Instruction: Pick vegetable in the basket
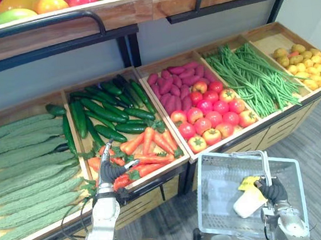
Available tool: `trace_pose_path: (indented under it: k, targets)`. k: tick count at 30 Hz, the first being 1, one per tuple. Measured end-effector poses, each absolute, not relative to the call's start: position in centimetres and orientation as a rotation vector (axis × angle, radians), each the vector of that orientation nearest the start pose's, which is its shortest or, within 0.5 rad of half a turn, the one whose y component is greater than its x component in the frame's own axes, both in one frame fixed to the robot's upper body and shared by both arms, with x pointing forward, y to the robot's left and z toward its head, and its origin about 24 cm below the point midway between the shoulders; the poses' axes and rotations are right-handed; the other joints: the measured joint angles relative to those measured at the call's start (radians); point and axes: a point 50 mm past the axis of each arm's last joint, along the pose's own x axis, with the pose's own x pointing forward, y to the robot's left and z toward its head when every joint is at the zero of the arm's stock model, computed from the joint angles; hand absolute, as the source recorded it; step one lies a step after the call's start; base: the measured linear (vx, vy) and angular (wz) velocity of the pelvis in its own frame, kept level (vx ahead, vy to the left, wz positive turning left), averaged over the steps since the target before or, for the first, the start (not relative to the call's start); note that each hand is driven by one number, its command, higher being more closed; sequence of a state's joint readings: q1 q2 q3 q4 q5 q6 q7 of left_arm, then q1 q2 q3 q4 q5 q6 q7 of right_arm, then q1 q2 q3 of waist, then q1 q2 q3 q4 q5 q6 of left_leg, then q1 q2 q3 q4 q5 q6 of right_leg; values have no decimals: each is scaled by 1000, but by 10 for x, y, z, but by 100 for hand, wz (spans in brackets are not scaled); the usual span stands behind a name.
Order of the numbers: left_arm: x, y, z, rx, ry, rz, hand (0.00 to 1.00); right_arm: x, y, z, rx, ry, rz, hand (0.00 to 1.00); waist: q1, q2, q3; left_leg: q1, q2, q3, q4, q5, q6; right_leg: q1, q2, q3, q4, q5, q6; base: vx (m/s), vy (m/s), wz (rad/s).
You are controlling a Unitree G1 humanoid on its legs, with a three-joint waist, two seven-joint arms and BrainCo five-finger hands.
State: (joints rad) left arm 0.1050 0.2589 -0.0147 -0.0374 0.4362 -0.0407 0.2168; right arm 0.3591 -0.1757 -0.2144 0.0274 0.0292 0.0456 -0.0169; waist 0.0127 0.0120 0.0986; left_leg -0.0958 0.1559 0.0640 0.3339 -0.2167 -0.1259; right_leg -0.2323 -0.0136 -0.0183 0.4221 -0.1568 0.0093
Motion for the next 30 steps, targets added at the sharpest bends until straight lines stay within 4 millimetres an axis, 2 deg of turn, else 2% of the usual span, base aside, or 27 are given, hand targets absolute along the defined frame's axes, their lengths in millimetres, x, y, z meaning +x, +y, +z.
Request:
trace_pose_path:
  k: [2,4,11,16,20,21,22,23,26,30]
  targets:
    - [241,207,44,817,-58,138,0,154,-254,-24,-182,398,-291,100,-3,-4,-3,-1,-1,16,-18,11,5,-13,0,11,-4,7,-3,35,0,-16]
    - [249,204,41,911,-55,88,0,156,-252,-22,-193,382,-266,100,-22,-5,-3,0,-6,25,-42,21,6,-23,0,21,-11,14,-2,40,-5,-9]
    - [259,187,20,1065,-16,-64,0,164,-244,-19,-197,349,-223,100,-52,-8,-2,-15,-2,60,-54,25,5,-52,10,51,-24,31,-3,34,0,-15]
    - [263,177,2,1166,30,-174,0,167,-244,-17,-193,331,-219,100,-54,-11,3,-35,-3,77,-52,25,5,-81,12,67,-22,35,0,-7,-4,-8]
    - [268,171,-5,1241,40,-235,0,169,-244,-15,-160,308,-223,100,-55,-14,47,-47,-3,80,-46,25,5,-93,12,72,-19,40,0,-39,-23,-4]
    - [287,173,4,1337,8,-210,0,175,-243,-10,-125,274,-224,100,-58,-17,80,-73,-1,87,-35,25,5,-125,13,76,-10,44,-3,-85,-48,-8]
    - [291,172,7,1350,-2,-205,0,176,-244,-9,-127,268,-223,100,-58,-15,88,-74,-1,88,-35,25,5,-127,13,77,-10,45,-3,-69,-46,-9]
    - [292,172,7,1357,-3,-207,100,176,-245,-9,-124,267,-224,100,-58,-12,91,-74,-1,89,-35,25,5,-128,13,77,-10,45,-3,0,0,0]
    - [292,172,7,1359,-11,-205,100,176,-245,-8,-120,259,-226,100,-57,-12,95,-83,-1,90,-33,25,5,-136,13,79,-8,46,-3,0,0,0]
    - [310,173,26,1403,-66,-145,100,180,-245,-4,-105,224,-221,100,-55,-16,122,-105,2,92,-25,25,4,-149,14,79,-23,57,4,-45,-11,0]
